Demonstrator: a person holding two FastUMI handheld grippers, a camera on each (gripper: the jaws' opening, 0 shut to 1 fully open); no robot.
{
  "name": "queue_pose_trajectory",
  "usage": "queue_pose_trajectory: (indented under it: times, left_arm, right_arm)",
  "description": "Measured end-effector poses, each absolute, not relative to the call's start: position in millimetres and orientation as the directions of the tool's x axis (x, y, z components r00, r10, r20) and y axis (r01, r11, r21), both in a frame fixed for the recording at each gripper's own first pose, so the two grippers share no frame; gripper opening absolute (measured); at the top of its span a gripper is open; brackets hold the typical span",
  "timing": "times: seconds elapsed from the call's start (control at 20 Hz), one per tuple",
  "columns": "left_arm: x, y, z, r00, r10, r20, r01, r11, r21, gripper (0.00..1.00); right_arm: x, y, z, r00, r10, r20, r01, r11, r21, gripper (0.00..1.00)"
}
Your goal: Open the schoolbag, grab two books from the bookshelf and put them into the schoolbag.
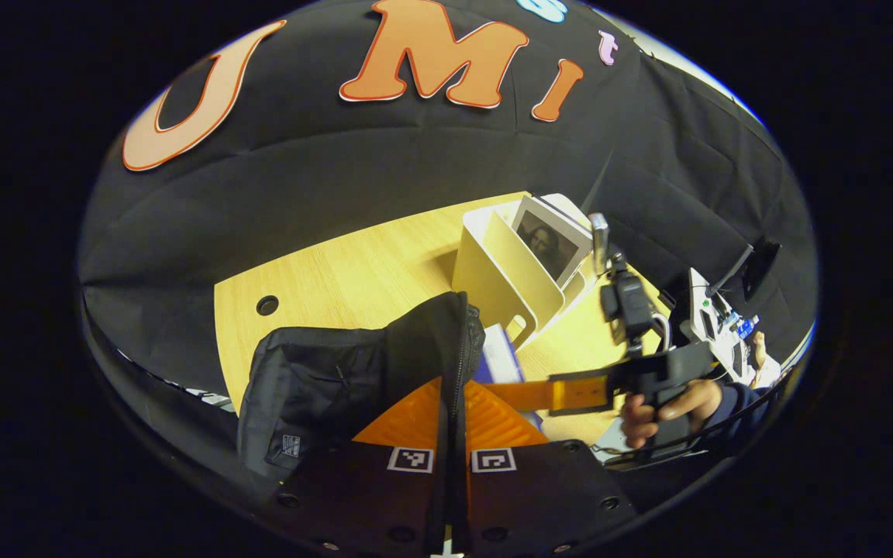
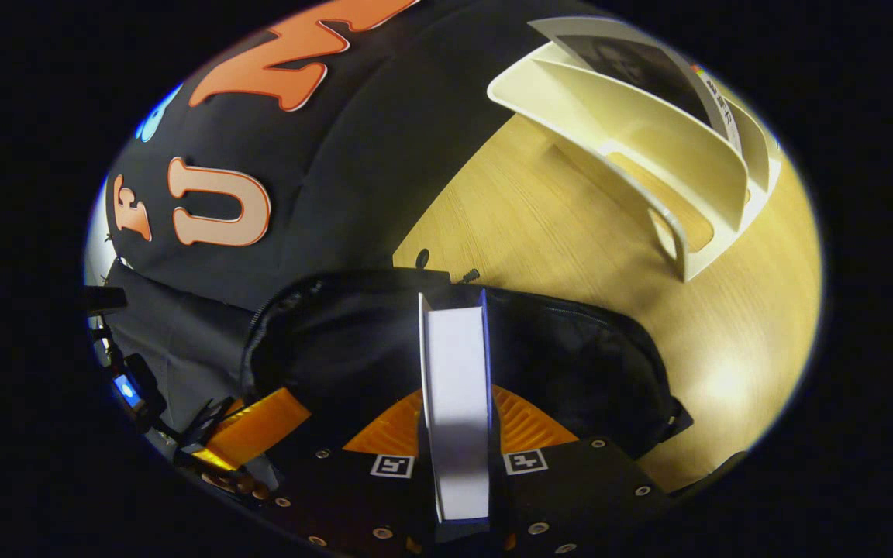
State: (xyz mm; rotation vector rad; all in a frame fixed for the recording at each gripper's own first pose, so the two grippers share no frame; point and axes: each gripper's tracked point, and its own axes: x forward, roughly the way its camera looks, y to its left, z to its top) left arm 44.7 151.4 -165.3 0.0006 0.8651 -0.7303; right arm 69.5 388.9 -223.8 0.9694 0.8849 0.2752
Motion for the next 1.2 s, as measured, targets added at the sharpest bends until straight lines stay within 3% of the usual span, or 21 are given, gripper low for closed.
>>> queue_pose_trajectory:
  times: [0.05, 0.1, 0.15, 0.3, 0.35, 0.4, 0.45, 0.5, 0.55, 0.7, 1.0, 1.2]
  left_arm:
    - [42, 149, -165, 0.423, -0.589, -0.689, 0.581, 0.759, -0.292, 0.04]
    - [39, 145, -165, 0.417, -0.593, -0.688, 0.579, 0.757, -0.302, 0.04]
    - [39, 143, -166, 0.415, -0.594, -0.689, 0.577, 0.757, -0.305, 0.04]
    - [47, 147, -167, 0.433, -0.577, -0.693, 0.560, 0.774, -0.295, 0.04]
    - [48, 148, -170, 0.437, -0.571, -0.695, 0.552, 0.780, -0.294, 0.04]
    - [50, 150, -171, 0.439, -0.565, -0.698, 0.546, 0.785, -0.293, 0.09]
    - [49, 150, -173, 0.444, -0.561, -0.698, 0.541, 0.789, -0.290, 0.04]
    - [50, 149, -174, 0.447, -0.558, -0.699, 0.539, 0.792, -0.288, 0.04]
    - [49, 149, -174, 0.451, -0.556, -0.699, 0.539, 0.793, -0.284, 0.04]
    - [48, 144, -181, 0.458, -0.546, -0.702, 0.526, 0.803, -0.281, 0.04]
    - [43, 141, -189, 0.480, -0.518, -0.708, 0.486, 0.829, -0.277, 0.04]
    - [38, 132, -200, 0.485, -0.502, -0.716, 0.439, 0.848, -0.298, 0.04]
  right_arm:
    - [70, 398, -227, 0.626, 0.583, -0.518, 0.165, 0.550, 0.819, 0.27]
    - [71, 402, -231, 0.621, 0.592, -0.514, 0.174, 0.536, 0.826, 0.39]
    - [75, 410, -234, 0.615, 0.600, -0.512, 0.169, 0.533, 0.829, 0.28]
    - [66, 414, -238, 0.560, 0.608, -0.563, 0.144, 0.597, 0.789, 0.35]
    - [57, 409, -243, 0.533, 0.600, -0.596, 0.139, 0.633, 0.761, 0.42]
    - [50, 402, -248, 0.505, 0.589, -0.630, 0.139, 0.665, 0.734, 0.32]
    - [38, 400, -252, 0.466, 0.585, -0.663, 0.133, 0.695, 0.707, 0.69]
    - [24, 394, -259, 0.415, 0.579, -0.702, 0.115, 0.732, 0.672, 0.61]
    - [9, 390, -263, 0.373, 0.568, -0.733, 0.090, 0.765, 0.638, 0.94]
    - [-6, 357, -257, 0.335, 0.533, -0.777, 0.031, 0.818, 0.574, 0.98]
    - [11, 240, -178, 0.458, 0.381, -0.803, -0.001, 0.904, 0.428, 0.98]
    - [28, 184, -136, 0.492, 0.307, -0.815, -0.014, 0.939, 0.345, 0.98]
